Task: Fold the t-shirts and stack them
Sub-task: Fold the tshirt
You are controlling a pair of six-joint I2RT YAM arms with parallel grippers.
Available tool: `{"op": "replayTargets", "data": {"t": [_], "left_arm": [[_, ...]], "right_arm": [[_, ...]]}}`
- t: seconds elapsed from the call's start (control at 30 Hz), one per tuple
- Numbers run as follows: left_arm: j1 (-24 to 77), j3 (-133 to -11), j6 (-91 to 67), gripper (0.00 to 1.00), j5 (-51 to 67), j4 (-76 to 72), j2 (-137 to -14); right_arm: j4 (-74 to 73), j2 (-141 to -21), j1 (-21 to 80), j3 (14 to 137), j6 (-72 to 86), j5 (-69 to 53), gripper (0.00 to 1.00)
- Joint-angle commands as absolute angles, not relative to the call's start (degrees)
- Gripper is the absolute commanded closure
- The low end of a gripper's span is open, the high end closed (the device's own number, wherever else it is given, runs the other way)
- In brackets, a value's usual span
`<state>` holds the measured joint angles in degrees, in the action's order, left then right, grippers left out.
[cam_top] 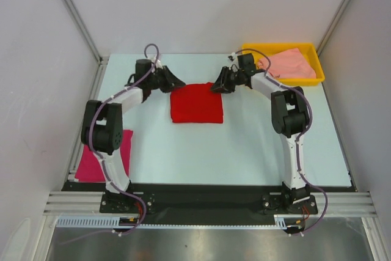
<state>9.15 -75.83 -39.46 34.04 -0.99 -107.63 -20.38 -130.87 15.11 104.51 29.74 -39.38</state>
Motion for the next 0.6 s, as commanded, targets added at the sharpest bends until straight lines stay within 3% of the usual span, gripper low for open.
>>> {"op": "replayTargets", "data": {"t": [0.0, 0.1, 0.17, 0.27, 0.57], "left_arm": [[11.33, -69.53, -49.28, 0.81, 42.97, -24.31, -113.89], [11.51, -69.17, -55.43, 0.85, 44.82, -37.23, -121.6], [11.25, -70.48, -56.86, 0.85, 44.65, -42.88, -124.61], [10.37, -73.37, -59.67, 0.85, 44.65, -49.3, -130.59], [6.95, -81.72, -67.05, 0.84, 41.75, -55.2, -143.17]], "right_arm": [[3.87, -129.98, 17.75, 98.8, 37.25, -42.19, 0.7], [16.56, -134.81, 17.75, 96.06, 44.37, -43.76, 0.9], [25.08, -138.94, 17.49, 95.98, 49.45, -44.38, 0.95], [31.53, -142.72, 17.05, 96.76, 52.82, -43.16, 0.96], [32.0, -152.57, 14.77, 105.45, 58.53, -38.25, 0.93]]}}
